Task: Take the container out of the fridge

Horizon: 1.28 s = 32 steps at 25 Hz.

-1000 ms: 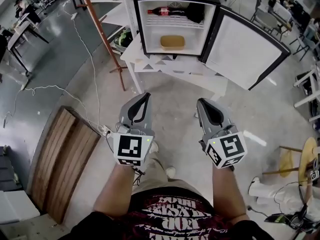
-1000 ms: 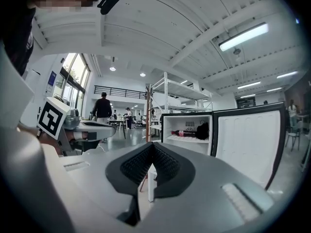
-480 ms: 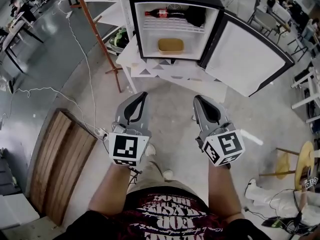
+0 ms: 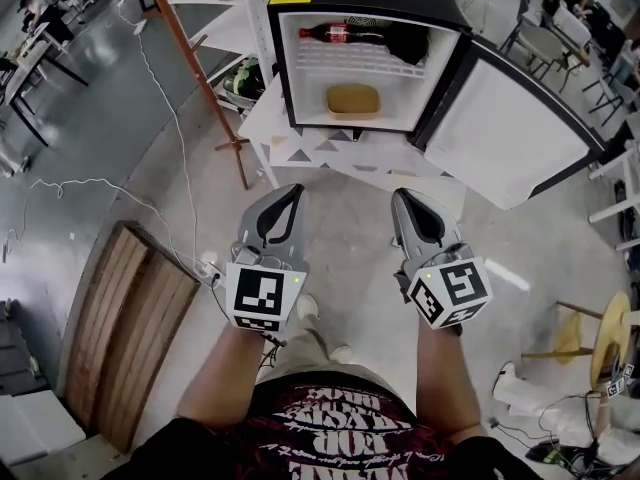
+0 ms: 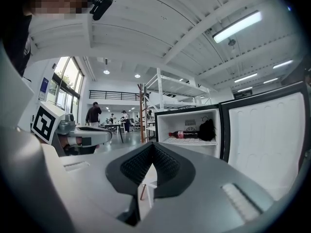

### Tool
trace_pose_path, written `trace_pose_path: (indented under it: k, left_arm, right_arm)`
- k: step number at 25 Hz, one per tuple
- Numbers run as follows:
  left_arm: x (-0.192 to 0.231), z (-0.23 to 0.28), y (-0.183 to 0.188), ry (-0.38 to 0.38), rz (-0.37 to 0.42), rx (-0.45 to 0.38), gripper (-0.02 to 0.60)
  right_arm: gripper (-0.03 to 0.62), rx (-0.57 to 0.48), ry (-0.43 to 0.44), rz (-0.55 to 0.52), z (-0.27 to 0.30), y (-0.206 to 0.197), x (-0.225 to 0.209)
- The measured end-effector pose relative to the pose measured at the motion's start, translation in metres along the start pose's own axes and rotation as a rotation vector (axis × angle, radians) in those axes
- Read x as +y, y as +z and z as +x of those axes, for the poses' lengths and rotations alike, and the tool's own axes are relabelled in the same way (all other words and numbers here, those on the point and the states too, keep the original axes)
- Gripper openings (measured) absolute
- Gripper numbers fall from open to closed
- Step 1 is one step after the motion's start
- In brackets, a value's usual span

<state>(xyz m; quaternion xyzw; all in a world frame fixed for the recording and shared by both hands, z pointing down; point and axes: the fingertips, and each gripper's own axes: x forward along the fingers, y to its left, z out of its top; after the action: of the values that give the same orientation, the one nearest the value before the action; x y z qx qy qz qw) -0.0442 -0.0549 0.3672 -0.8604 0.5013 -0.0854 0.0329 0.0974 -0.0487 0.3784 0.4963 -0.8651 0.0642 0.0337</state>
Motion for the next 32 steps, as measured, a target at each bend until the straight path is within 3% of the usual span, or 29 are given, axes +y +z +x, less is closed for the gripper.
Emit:
trace_pose_path:
  k: [11,16,25,32]
  left_arm:
    - [0.041,0.041,-0.004,-0.011,-0.012,0.022,0.000]
    - [0.058,0.067,-0.007,-0.028,-0.008,0.030,0.000]
    - [0.084,0.102,-0.001,-0.056,-0.004,-0.030,0.000]
    - [0.096,0.112,0.028,-0.067,0.003,-0.067,0.000]
  right_arm:
    - [0.026,0.021,-0.037,-0.015,0.050,0.004,-0.017]
    - [0.028,0.017,-0.107,-0.180,0.074,0.010,-0.028]
    - [0.028,0.014,-0.155,-0.184,0.109,0.015,-0.037]
    - [0.028,-0.018,-0.191,-0.169,0.115,0.050,-0.043]
